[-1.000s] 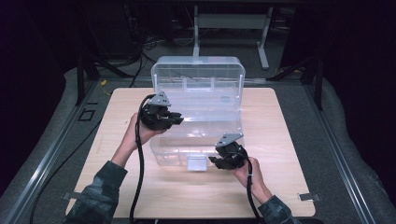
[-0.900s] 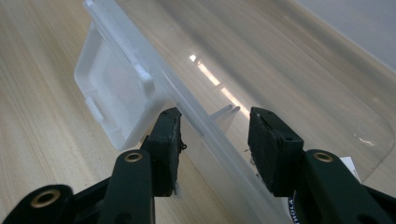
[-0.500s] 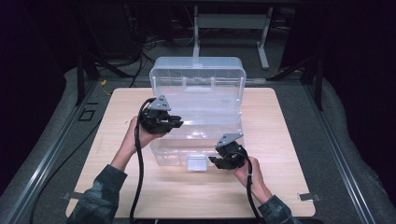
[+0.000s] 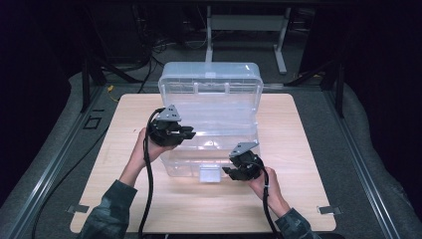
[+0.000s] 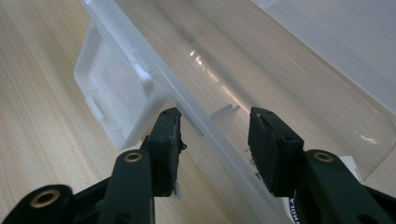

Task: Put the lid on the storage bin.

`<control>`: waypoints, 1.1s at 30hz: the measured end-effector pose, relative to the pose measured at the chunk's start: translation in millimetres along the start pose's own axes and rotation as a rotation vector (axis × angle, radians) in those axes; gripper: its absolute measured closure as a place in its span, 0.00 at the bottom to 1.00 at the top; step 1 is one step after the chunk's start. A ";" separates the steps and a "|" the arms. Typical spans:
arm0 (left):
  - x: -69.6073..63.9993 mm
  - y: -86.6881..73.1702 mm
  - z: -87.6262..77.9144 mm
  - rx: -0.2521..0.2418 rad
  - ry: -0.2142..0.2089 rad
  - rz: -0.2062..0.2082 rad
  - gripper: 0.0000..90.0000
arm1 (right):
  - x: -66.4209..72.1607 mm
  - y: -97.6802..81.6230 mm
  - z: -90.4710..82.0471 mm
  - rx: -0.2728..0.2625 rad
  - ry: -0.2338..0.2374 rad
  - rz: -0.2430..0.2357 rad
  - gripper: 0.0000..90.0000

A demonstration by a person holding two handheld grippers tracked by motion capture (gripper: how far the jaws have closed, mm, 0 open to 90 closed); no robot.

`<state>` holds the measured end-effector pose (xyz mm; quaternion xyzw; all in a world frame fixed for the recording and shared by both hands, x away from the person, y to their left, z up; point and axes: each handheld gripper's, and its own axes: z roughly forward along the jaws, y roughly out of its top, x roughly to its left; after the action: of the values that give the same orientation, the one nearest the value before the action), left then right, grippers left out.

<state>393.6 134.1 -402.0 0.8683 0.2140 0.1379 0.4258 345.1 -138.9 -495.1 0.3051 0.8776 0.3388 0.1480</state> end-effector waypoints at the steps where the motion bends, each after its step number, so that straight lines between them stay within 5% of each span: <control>1: -0.6 -0.6 0.2 -0.003 -0.001 -0.004 0.84 | 0.0 0.1 0.0 0.001 0.000 0.000 0.61; 33: -9.3 -9.0 1.4 -0.034 0.028 0.012 0.84 | -3.6 2.1 -3.0 0.037 0.020 0.026 0.56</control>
<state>383.8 133.5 -410.5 0.8602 0.2123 0.1559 0.4366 347.4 -141.5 -491.3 0.3157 0.8812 0.3272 0.1292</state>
